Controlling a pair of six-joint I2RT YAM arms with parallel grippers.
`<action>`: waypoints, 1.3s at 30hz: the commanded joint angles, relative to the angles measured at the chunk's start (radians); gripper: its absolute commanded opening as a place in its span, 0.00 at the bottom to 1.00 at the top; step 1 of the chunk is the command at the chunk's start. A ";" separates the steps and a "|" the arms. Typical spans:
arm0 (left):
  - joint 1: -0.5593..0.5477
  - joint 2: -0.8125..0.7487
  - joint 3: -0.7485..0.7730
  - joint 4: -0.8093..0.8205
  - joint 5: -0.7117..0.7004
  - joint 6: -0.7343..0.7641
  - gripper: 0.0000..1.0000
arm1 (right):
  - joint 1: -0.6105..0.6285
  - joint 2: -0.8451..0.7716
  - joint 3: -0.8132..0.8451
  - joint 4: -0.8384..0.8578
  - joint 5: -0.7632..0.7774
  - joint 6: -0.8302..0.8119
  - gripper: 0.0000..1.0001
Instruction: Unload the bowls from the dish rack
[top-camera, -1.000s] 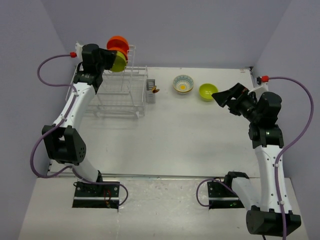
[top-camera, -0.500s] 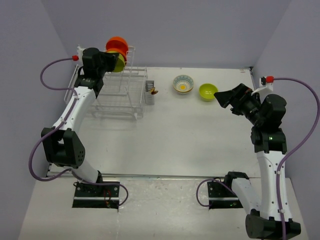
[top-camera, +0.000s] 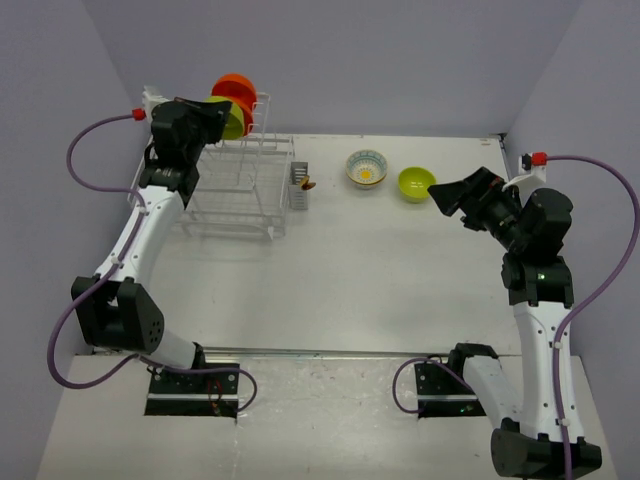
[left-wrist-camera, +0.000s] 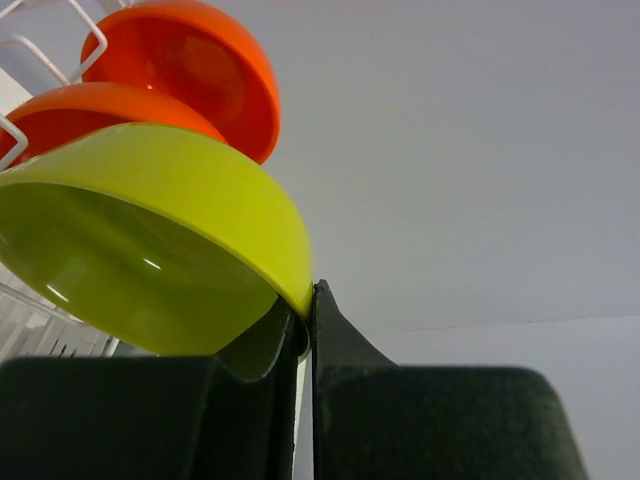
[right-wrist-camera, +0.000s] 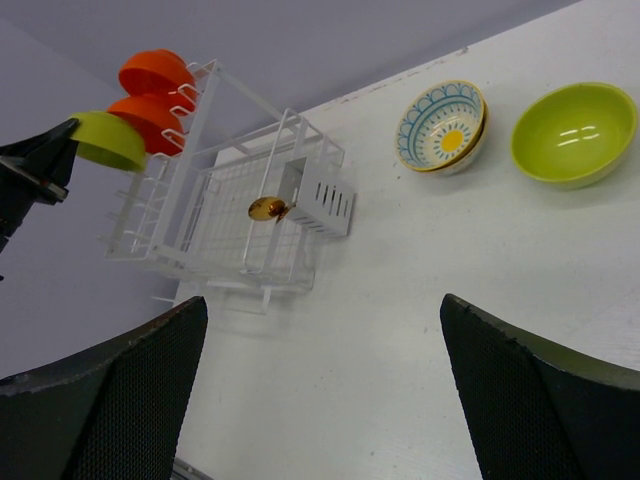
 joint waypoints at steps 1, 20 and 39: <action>0.008 -0.070 -0.011 0.106 0.015 0.020 0.00 | -0.002 -0.010 0.045 -0.012 0.012 -0.021 0.99; -0.378 0.005 0.326 -0.263 0.441 1.051 0.00 | -0.001 0.126 0.219 -0.088 -0.042 -0.019 0.99; -0.803 0.378 0.611 -0.946 0.580 1.790 0.00 | 0.347 0.443 0.482 -0.512 0.335 -0.280 0.91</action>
